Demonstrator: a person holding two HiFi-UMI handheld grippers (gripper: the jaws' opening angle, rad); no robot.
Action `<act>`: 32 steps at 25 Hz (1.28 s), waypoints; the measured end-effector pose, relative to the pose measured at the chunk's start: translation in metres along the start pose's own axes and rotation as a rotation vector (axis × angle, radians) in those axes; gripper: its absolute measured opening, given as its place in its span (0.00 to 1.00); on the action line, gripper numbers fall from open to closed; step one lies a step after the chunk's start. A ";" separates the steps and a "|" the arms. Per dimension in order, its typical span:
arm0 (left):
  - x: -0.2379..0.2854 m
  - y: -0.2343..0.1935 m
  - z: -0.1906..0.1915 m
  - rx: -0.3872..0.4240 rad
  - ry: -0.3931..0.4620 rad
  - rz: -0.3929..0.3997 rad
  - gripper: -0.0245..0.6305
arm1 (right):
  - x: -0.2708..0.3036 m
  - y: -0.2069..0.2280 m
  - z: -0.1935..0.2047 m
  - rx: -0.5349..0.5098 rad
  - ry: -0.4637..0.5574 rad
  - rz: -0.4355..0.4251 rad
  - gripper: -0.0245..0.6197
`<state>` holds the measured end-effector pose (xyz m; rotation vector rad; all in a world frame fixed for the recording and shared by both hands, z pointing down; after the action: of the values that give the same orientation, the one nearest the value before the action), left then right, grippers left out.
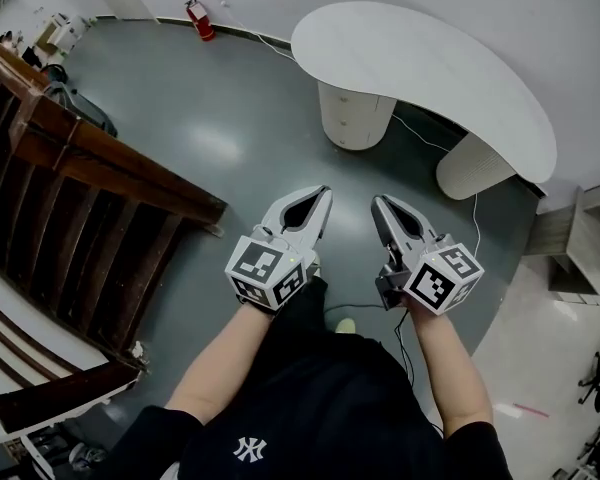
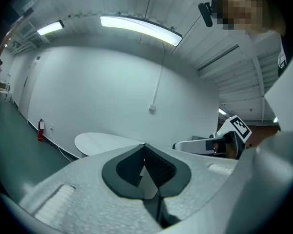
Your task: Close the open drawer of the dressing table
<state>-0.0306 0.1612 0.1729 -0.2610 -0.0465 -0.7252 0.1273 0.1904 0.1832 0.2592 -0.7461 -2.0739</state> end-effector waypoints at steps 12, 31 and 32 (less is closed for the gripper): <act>0.105 -0.147 0.004 0.056 -0.060 0.123 0.05 | 0.168 0.107 -0.004 0.241 0.038 0.062 0.07; 0.272 -0.273 0.139 0.018 -0.128 -0.005 0.05 | 0.333 0.346 0.066 0.353 -0.040 0.096 0.12; 0.276 -0.281 0.147 0.011 -0.122 -0.014 0.05 | 0.341 0.354 0.073 0.362 -0.042 0.099 0.12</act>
<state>-0.0028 -0.1823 0.4135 -0.2949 -0.1687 -0.7223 0.1378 -0.2046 0.4842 0.3722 -1.1372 -1.8473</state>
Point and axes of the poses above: the fingertips, and each gripper's own axes: x forward along the fingers, y to its right, z out of its underside, the point moved 6 cm from there along -x, backward along the fingers, and after that the axes turned 1 degree about x, right-handed, at the moved point
